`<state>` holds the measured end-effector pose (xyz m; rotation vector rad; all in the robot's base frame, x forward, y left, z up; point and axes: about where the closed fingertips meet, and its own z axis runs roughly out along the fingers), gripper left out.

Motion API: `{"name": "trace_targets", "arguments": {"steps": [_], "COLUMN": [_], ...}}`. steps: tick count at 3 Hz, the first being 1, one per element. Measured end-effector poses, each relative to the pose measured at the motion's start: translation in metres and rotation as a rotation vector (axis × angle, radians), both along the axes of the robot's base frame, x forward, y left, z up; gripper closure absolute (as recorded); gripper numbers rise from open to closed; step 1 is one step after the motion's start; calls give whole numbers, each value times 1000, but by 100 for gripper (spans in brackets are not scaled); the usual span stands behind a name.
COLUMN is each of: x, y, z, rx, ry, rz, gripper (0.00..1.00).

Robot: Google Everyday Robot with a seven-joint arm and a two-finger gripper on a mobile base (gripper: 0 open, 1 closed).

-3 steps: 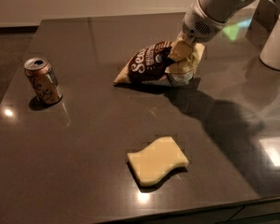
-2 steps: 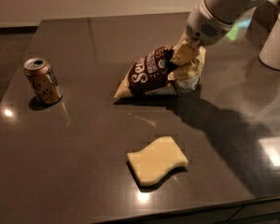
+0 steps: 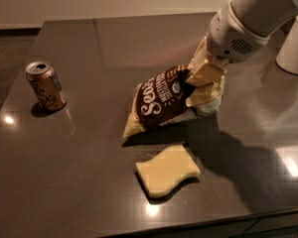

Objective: Move brown chip bag near sponge

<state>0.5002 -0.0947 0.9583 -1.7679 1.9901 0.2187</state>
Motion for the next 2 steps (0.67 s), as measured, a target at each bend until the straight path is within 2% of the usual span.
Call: {"name": "trace_targets", "arguments": {"steps": [1, 2], "x": [-22, -41], "y": [0, 3], "z": [3, 3], "rx": [-10, -16], "ry": [5, 14], "rz": [50, 94], "gripper": [100, 85]}}
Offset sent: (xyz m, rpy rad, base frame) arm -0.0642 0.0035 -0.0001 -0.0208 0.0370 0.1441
